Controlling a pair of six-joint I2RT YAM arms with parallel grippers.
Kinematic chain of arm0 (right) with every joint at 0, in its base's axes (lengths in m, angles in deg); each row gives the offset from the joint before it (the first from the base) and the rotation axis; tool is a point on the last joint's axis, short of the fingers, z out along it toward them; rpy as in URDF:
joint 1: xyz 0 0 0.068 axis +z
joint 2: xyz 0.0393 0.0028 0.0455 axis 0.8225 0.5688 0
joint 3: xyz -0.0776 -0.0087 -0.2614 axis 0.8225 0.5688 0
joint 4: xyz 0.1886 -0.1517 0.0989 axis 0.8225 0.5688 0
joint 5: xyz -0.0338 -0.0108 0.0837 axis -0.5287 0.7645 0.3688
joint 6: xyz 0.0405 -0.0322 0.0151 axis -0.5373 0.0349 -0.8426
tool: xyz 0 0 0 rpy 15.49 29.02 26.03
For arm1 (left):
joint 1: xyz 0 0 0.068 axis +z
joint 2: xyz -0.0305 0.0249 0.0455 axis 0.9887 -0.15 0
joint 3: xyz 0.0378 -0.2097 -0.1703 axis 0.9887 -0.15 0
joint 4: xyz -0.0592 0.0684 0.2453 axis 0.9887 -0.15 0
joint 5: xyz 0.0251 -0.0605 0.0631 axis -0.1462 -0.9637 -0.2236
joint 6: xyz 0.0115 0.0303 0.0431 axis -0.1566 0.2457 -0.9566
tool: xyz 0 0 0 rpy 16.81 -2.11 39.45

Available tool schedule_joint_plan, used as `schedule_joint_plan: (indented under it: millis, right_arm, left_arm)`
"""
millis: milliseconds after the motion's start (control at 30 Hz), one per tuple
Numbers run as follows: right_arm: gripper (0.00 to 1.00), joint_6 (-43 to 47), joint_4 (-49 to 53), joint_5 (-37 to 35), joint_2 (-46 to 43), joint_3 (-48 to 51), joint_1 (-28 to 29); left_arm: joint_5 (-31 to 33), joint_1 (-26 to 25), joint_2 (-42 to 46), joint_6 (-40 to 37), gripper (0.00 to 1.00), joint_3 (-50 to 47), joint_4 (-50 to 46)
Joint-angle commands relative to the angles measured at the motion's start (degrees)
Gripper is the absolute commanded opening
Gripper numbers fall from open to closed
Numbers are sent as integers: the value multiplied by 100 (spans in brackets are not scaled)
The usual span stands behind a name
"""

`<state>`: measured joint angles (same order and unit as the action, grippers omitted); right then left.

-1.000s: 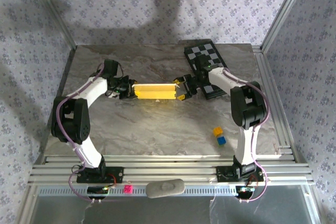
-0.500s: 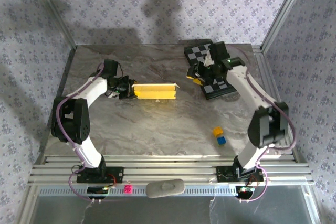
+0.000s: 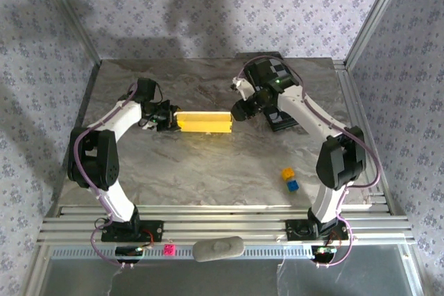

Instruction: Fold the paper box

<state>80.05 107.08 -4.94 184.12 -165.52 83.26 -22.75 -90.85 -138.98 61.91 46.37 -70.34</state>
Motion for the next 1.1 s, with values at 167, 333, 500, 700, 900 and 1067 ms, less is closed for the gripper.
schedule_joint_plan:
  millis: [167,333,500,700,900,1067]
  right_arm:
    - [32,192,418,-621,340,-390,163]
    - [27,93,421,-720,468,-592,200]
    - [27,83,415,-887,549,-694,277]
    - [21,40,441,-901,641,-843,298]
    - [5,-144,504,-894,734,-931,337]
    - [0,-561,656,-792,798,-1125,327]
  left_arm:
    - [-48,25,-170,-122,28,331,-224]
    - [-65,29,-179,-141,28,336,-226]
    - [-72,33,-183,-154,28,335,-208]
    - [-63,33,-189,-159,28,336,-202]
    - [-61,33,-192,-159,28,337,-195]
    - [-65,29,-192,-159,28,337,-179]
